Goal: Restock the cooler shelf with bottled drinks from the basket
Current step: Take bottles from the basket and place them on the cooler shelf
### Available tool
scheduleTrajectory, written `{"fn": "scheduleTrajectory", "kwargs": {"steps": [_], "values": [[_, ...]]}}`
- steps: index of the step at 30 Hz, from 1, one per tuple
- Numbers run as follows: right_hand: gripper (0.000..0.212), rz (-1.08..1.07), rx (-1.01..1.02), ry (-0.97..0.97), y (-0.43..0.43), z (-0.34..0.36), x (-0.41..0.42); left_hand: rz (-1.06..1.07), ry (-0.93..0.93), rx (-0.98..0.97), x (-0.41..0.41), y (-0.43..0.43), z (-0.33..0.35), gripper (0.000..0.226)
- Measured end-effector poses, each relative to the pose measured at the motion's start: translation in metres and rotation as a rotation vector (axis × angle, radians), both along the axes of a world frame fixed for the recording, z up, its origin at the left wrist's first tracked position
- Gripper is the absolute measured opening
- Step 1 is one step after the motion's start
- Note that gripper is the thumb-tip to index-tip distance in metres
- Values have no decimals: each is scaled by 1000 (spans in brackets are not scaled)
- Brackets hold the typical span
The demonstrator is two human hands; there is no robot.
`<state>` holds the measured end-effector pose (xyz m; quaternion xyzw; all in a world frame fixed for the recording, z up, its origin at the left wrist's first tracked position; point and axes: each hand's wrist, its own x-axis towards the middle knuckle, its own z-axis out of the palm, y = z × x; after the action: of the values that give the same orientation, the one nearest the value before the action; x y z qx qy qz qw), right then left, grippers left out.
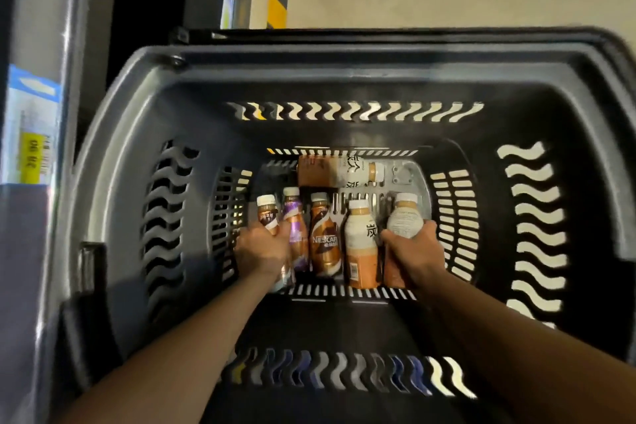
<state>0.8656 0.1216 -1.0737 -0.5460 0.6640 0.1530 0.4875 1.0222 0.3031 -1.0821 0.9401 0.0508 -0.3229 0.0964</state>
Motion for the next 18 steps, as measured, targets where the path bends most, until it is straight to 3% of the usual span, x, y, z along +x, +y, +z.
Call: {"fn": "scheduleTrajectory", "kwargs": {"steps": [4, 10, 18], "values": [[52, -48, 84, -65, -4, 86, -3, 1, 111, -123, -15, -17, 92, 44], [49, 88, 56, -142, -4, 283, 0, 206, 515, -506, -26, -41, 291, 16], [54, 121, -74, -212, -3, 550, 8, 372, 468, -669, -53, -57, 568, 20]]}}
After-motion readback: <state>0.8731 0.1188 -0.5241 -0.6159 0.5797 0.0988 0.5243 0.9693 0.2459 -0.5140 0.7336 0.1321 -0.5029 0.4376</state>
